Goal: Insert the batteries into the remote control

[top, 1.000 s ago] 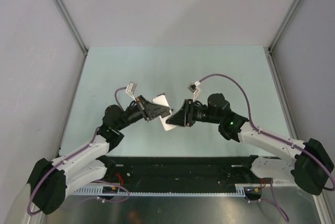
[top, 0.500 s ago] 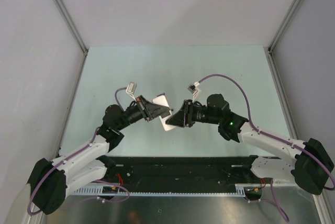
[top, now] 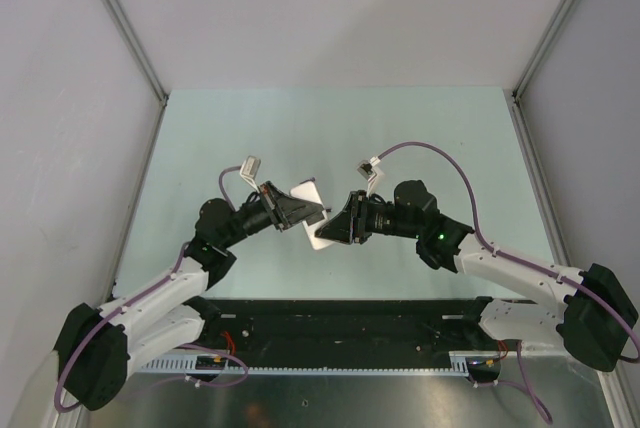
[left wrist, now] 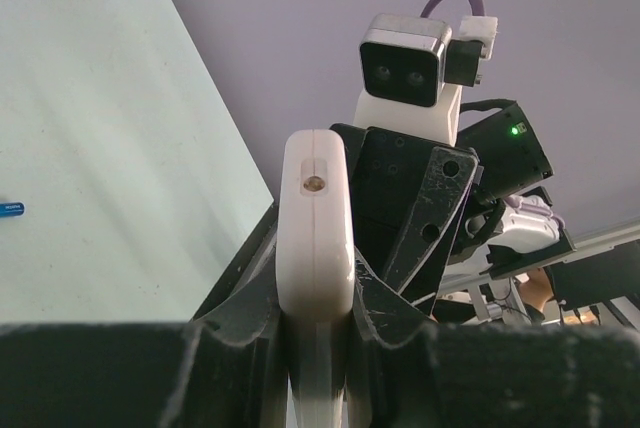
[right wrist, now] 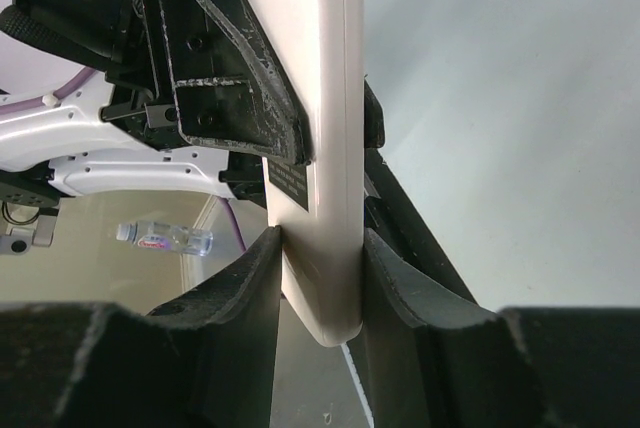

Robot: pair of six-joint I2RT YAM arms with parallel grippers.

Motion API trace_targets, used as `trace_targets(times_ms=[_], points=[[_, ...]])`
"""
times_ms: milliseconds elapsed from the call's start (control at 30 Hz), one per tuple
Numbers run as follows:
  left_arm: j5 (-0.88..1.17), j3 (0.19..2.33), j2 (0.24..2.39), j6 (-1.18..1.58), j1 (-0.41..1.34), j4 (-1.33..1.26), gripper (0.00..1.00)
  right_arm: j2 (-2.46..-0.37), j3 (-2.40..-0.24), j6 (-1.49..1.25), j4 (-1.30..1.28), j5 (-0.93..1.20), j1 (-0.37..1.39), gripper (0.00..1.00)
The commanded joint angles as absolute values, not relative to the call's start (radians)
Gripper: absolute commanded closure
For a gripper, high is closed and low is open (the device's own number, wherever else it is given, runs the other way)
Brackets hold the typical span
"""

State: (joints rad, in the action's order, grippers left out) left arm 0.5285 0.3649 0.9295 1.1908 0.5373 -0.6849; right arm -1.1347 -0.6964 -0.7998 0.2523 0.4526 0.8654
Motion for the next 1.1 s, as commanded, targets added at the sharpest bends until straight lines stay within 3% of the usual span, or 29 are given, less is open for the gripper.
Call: trace_targets(times_ms=[0,100,567,1067], points=[[0.448,0.44,0.919,1.221,0.499,-0.779,1.0,-1.138,-0.703,-0.772,0.153,0.502,0.89,0.7],[0.445,0.437,0.916,1.221,0.492,-0.779,1.0,-1.14,-0.703,-0.775,0.158,0.508,0.891,0.73],[0.451,0.454,0.934,1.224,0.466,-0.781,1.0,-1.132,-0.704,-0.772,0.141,0.508,0.897,0.65],[0.454,0.453,0.954,1.221,0.453,-0.784,1.0,-1.121,-0.703,-0.802,0.159,0.514,0.882,0.46]])
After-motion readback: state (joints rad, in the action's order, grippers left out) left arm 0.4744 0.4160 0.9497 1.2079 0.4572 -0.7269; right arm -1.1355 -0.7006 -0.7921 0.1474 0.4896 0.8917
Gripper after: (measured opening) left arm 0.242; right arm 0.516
